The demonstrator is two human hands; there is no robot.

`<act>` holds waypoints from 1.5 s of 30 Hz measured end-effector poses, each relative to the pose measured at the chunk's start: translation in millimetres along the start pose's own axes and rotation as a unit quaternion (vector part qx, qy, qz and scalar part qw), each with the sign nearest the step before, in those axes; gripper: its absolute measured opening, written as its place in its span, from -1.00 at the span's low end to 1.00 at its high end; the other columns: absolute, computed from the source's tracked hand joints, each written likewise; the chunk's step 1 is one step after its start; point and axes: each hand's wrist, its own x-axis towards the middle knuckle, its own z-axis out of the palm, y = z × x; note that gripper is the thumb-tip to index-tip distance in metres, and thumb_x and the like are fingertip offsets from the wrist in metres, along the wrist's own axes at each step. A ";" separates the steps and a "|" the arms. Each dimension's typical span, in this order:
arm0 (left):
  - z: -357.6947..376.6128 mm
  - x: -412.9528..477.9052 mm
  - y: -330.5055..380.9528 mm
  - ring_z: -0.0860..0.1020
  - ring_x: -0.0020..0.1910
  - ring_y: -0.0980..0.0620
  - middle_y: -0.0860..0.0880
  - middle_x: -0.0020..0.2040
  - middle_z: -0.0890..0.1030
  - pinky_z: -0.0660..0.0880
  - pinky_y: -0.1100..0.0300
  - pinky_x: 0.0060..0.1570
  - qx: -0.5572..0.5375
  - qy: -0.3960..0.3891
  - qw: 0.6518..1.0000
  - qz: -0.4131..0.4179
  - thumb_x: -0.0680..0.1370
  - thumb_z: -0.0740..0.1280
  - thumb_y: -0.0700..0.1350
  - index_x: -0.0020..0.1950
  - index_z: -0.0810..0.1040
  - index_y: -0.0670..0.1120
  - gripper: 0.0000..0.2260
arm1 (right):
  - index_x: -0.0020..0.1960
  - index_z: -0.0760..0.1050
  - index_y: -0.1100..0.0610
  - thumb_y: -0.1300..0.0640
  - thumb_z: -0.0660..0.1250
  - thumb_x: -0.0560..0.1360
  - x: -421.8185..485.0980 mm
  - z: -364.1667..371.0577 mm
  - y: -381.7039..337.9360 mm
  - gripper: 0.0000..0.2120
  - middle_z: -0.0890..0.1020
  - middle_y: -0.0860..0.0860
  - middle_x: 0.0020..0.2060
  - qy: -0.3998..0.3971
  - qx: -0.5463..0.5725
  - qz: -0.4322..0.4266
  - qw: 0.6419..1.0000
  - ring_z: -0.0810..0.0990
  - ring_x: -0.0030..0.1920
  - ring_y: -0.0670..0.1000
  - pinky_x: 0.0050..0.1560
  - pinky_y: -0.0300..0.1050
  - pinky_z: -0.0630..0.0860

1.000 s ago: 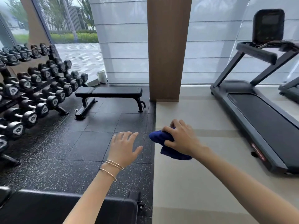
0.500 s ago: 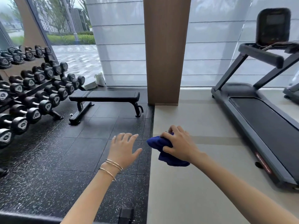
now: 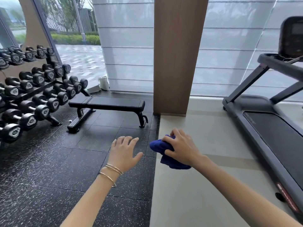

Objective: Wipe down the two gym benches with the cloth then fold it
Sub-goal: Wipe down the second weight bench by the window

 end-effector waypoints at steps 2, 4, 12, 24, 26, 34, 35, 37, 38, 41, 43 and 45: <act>8.2 19.1 -5.5 0.22 0.42 0.00 0.06 0.42 0.31 0.16 0.00 0.44 0.002 0.000 1.000 -0.012 0.52 0.12 0.27 0.48 0.17 0.09 -0.43 | 0.17 0.42 -0.06 -0.11 0.20 0.46 23.5 8.8 13.0 -0.69 0.39 0.05 0.04 0.002 0.000 -0.006 1.000 0.36 0.03 0.10 -0.06 -0.03 0.33; 17.7 38.4 -9.4 0.23 0.42 0.00 0.06 0.42 0.31 0.16 0.00 0.44 -0.002 -0.003 1.000 -0.024 0.51 0.12 0.28 0.47 0.17 0.09 -0.43 | 0.16 0.42 -0.05 -0.11 0.20 0.47 46.0 20.4 26.7 -0.69 0.39 0.05 0.04 -0.003 0.007 -0.014 1.000 0.36 0.03 0.11 -0.07 -0.03 0.31; 38.1 144.4 -2.3 0.21 0.43 0.00 0.06 0.43 0.30 0.14 -0.01 0.44 0.006 -0.009 0.998 -0.066 0.51 0.13 0.26 0.48 0.17 0.09 -0.43 | 0.18 0.39 -0.07 -0.14 0.17 0.47 155.7 55.1 101.0 -0.68 0.39 0.04 0.08 -0.018 0.000 -0.062 0.998 0.35 0.06 0.10 -0.02 -0.02 0.34; 58.0 290.6 0.0 0.17 0.45 -0.02 -0.01 0.49 0.22 0.17 0.07 0.43 -0.002 -0.003 0.991 -0.130 0.53 0.15 0.22 0.50 0.14 0.07 -0.42 | 0.21 0.39 -0.06 -0.13 0.18 0.48 305.2 74.8 190.3 -0.66 0.39 0.08 0.10 -0.018 -0.005 -0.134 0.991 0.34 0.07 0.12 -0.02 0.00 0.33; 61.5 312.9 -6.9 0.17 0.45 -0.03 -0.02 0.49 0.22 0.17 0.06 0.43 -0.004 -0.004 0.991 -0.133 0.52 0.16 0.22 0.49 0.15 0.07 -0.42 | 0.20 0.40 -0.06 -0.12 0.18 0.48 323.9 83.3 198.6 -0.68 0.40 0.07 0.11 -0.022 0.011 -0.137 0.990 0.35 0.06 0.12 -0.01 0.01 0.33; 86.8 417.6 -55.7 0.19 0.44 -0.03 -0.02 0.48 0.24 0.18 0.07 0.42 -0.007 -0.012 0.993 -0.117 0.51 0.17 0.23 0.49 0.16 0.06 -0.41 | 0.19 0.40 -0.08 -0.13 0.17 0.47 427.9 117.0 222.6 -0.68 0.39 0.05 0.09 -0.032 0.002 -0.114 0.993 0.35 0.05 0.11 -0.02 0.00 0.35; 89.2 433.3 -65.8 0.19 0.44 -0.03 -0.02 0.48 0.25 0.19 0.06 0.42 -0.007 -0.014 0.994 -0.112 0.51 0.17 0.23 0.49 0.15 0.06 -0.41 | 0.19 0.40 -0.08 -0.12 0.18 0.47 444.2 120.5 223.9 -0.68 0.39 0.05 0.08 -0.032 0.001 -0.107 0.994 0.35 0.05 0.11 -0.02 -0.01 0.36; 91.6 465.4 -87.3 0.20 0.44 -0.03 -0.02 0.48 0.25 0.19 0.07 0.42 -0.008 -0.013 0.994 -0.105 0.51 0.17 0.24 0.49 0.15 0.06 -0.41 | 0.19 0.41 -0.08 -0.12 0.18 0.46 478.8 125.7 224.9 -0.68 0.40 0.05 0.08 -0.030 -0.003 -0.097 0.995 0.35 0.05 0.11 -0.02 -0.01 0.36; 91.2 482.4 -99.3 0.20 0.44 -0.03 -0.02 0.47 0.25 0.19 0.07 0.42 -0.009 -0.012 0.995 -0.102 0.51 0.17 0.24 0.49 0.15 0.06 -0.40 | 0.18 0.41 -0.08 -0.12 0.18 0.46 497.2 127.2 224.5 -0.68 0.40 0.05 0.08 -0.029 -0.007 -0.093 0.995 0.35 0.05 0.11 -0.03 -0.02 0.35; 88.7 531.6 -139.3 0.20 0.45 -0.04 -0.03 0.47 0.26 0.20 0.06 0.43 -0.023 -0.003 0.996 -0.090 0.51 0.18 0.23 0.49 0.15 0.05 -0.40 | 0.19 0.41 -0.10 -0.12 0.17 0.47 553.3 130.6 220.4 -0.68 0.40 0.04 0.07 -0.025 -0.011 -0.086 0.996 0.34 0.04 0.10 -0.06 -0.03 0.31; 88.5 560.5 -166.3 0.20 0.45 -0.04 -0.03 0.47 0.27 0.20 0.06 0.43 -0.027 -0.004 0.996 -0.085 0.51 0.19 0.23 0.49 0.15 0.05 -0.39 | 0.19 0.40 -0.10 -0.11 0.18 0.47 588.5 134.7 215.3 -0.68 0.39 0.04 0.07 -0.024 -0.008 -0.080 0.996 0.33 0.04 0.10 -0.06 -0.03 0.30; 91.1 586.7 -194.3 0.19 0.44 -0.04 -0.03 0.47 0.27 0.20 0.08 0.43 -0.030 -0.005 0.996 -0.086 0.51 0.20 0.23 0.50 0.15 0.05 -0.39 | 0.20 0.39 -0.10 -0.11 0.18 0.47 623.0 142.5 209.7 -0.68 0.38 0.04 0.07 -0.024 -0.012 -0.078 0.997 0.33 0.04 0.10 -0.06 -0.03 0.29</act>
